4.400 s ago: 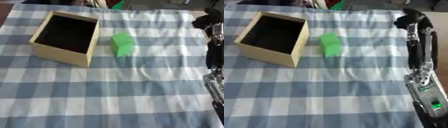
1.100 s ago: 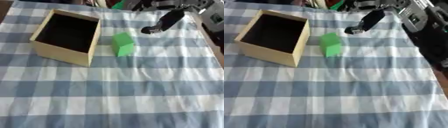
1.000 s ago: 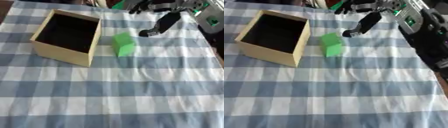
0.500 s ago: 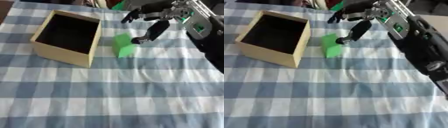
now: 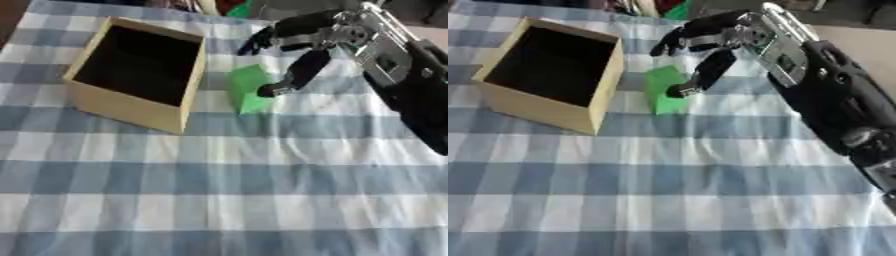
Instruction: Pick up objects on the table and place them in the box.
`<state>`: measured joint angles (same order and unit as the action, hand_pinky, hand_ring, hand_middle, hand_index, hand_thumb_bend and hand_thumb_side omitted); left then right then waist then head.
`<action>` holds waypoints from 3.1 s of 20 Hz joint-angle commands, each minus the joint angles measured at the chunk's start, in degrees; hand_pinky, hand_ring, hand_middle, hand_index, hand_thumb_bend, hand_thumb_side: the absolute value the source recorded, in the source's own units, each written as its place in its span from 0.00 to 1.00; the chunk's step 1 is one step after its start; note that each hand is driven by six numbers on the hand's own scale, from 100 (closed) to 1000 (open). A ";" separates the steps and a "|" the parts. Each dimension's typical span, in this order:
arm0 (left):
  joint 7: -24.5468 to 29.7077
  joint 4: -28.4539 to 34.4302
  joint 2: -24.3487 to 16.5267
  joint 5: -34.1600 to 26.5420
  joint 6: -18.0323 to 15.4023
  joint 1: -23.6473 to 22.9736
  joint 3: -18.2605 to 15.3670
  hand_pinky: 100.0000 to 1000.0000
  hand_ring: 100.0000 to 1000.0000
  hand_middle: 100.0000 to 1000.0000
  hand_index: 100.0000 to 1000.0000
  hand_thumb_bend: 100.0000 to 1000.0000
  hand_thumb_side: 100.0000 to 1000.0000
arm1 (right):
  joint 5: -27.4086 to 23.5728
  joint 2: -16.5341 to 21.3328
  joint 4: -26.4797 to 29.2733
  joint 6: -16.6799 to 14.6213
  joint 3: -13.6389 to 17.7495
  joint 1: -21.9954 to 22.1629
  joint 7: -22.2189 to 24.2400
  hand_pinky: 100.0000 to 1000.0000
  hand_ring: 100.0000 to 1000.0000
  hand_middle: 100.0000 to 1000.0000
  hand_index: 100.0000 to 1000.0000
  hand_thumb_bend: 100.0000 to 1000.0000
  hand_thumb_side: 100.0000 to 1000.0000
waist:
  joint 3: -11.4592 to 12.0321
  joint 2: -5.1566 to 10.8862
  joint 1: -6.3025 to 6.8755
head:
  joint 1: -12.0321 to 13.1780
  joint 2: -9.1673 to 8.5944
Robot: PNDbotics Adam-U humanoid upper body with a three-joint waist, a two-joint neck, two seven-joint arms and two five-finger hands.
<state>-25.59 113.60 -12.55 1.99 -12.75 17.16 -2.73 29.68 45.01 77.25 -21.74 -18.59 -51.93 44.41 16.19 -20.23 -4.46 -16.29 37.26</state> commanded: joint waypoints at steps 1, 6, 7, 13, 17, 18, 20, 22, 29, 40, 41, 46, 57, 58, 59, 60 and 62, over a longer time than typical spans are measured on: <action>0.27 0.99 -0.18 -0.35 0.04 0.65 -0.03 0.67 0.56 0.59 0.68 0.00 0.88 | 0.71 0.63 -0.23 -1.13 0.46 -1.13 1.13 0.86 0.88 0.91 1.00 0.32 0.71 | 0.08 0.20 -0.60 | 0.31 0.20; 0.40 0.99 -0.02 -0.41 0.04 0.74 0.00 0.67 0.56 0.59 0.68 0.00 0.88 | 2.66 -0.46 -1.63 -1.75 -0.23 -1.40 1.20 0.86 0.88 0.91 1.00 0.32 0.71 | 0.37 0.01 -0.69 | 0.32 0.10; 0.42 0.99 0.01 -0.41 0.05 0.74 -0.01 0.67 0.56 0.59 0.68 0.00 0.88 | 2.95 -0.64 -1.84 -1.97 -0.38 -1.39 1.27 0.86 0.88 0.91 1.00 0.32 0.71 | 0.41 -0.02 -0.72 | 0.30 0.07; 0.56 0.99 0.06 -0.46 0.06 0.85 0.03 0.68 0.56 0.59 0.68 0.00 0.88 | 4.35 -1.63 -3.01 -3.22 -1.10 -1.46 2.18 0.85 0.87 0.88 1.00 0.31 0.68 | 0.54 -0.13 -0.74 | -0.12 -0.17; 0.62 0.99 0.08 -0.47 0.07 0.86 0.05 0.68 0.56 0.59 0.67 0.00 0.88 | 4.45 -1.82 -2.93 -3.75 -1.14 -1.48 1.50 0.84 0.84 0.77 0.98 0.27 0.63 | 0.46 -0.12 -0.69 | -0.80 -0.35; 0.63 0.99 0.09 -0.47 0.08 0.84 0.05 0.68 0.56 0.59 0.67 0.00 0.88 | 4.23 -1.80 -2.81 -3.67 -1.03 -1.41 1.00 0.83 0.84 0.75 0.96 0.26 0.62 | 0.43 -0.12 -0.67 | -0.85 -0.39; 0.65 0.99 0.10 -0.48 0.10 0.84 0.07 0.68 0.56 0.59 0.67 0.00 0.88 | 3.60 -1.81 -2.66 -3.11 -0.85 -1.24 -0.27 0.82 0.82 0.69 0.91 0.25 0.63 | 0.37 -0.11 -0.64 | -0.90 -0.49; 0.69 0.99 0.13 -0.49 0.11 0.85 0.10 0.68 0.56 0.59 0.67 0.00 0.88 | 2.83 -1.88 -2.62 -2.22 -0.77 -1.15 -1.77 0.81 0.80 0.63 0.85 0.24 0.62 | 0.34 -0.10 -0.62 | -0.98 -0.56; 0.76 0.99 0.22 -0.48 0.13 0.90 0.11 0.68 0.56 0.59 0.67 0.00 0.88 | 1.83 -2.00 -2.33 -0.66 -1.20 -0.90 -5.24 0.77 0.72 0.40 0.53 0.25 0.45 | 0.36 -0.13 -0.60 | -1.24 -0.73; 1.11 0.99 0.36 -0.45 0.36 1.00 0.19 0.68 0.56 0.59 0.67 0.00 0.89 | -0.38 -2.16 -2.05 3.27 -0.51 -0.36 -8.53 0.69 0.57 0.29 0.44 0.00 0.10 | 0.31 -0.09 -0.66 | -1.34 -0.76; 1.13 0.99 0.37 -0.46 0.36 1.01 0.18 0.68 0.56 0.59 0.67 0.00 0.89 | -1.11 -2.07 -1.71 3.83 -0.40 -0.37 -8.60 0.69 0.57 0.28 0.44 0.00 0.06 | 0.30 -0.06 -0.67 | -1.34 -0.76; 1.24 0.99 0.37 -0.50 0.44 0.96 0.16 0.68 0.56 0.59 0.67 0.00 0.89 | -4.90 -1.44 0.93 6.06 0.72 -0.75 -7.78 0.68 0.56 0.27 0.43 0.00 0.14 | 0.18 0.25 -0.60 | -1.28 -0.84; 1.25 0.99 0.18 -0.64 0.46 0.95 0.24 0.68 0.56 0.59 0.67 0.00 0.89 | -9.91 -2.31 3.34 10.90 2.11 -6.52 -7.85 0.67 0.54 0.25 0.41 0.00 0.19 | -0.05 1.16 -0.53 | -1.70 -0.92; 1.25 0.99 0.14 -0.66 0.45 0.98 0.25 0.68 0.56 0.59 0.67 0.00 0.90 | -9.81 -2.71 3.08 11.06 2.08 -7.36 -7.89 0.66 0.54 0.24 0.41 0.00 0.32 | 0.02 1.24 -0.58 | -1.73 -0.88; 1.26 0.99 0.12 -0.68 0.45 0.99 0.27 0.68 0.56 0.59 0.67 0.00 0.88 | -9.70 -3.13 2.73 11.19 2.04 -8.18 -7.95 0.66 0.54 0.24 0.41 0.00 0.19 | 0.08 1.31 -0.63 | -1.75 -0.84; 1.27 0.99 0.12 -0.71 0.46 1.01 0.28 0.68 0.56 0.59 0.67 0.00 0.88 | -9.59 -3.54 2.36 11.28 1.99 -8.91 -8.00 0.66 0.54 0.24 0.41 0.00 0.19 | 0.16 1.38 -0.69 | -1.80 -0.83; 1.30 0.99 0.12 -0.78 0.48 1.09 0.32 0.68 0.56 0.59 0.67 0.00 0.88 | -9.27 -4.49 1.56 11.50 1.95 -10.52 -8.15 0.66 0.53 0.24 0.40 0.00 0.19 | 0.36 1.53 -0.83 | -1.94 -0.81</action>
<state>-24.49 113.60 -11.63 1.45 -12.28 17.67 -2.52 20.34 40.05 78.82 -10.51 -17.32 -61.05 36.43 16.55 -20.48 -4.73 -17.93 36.69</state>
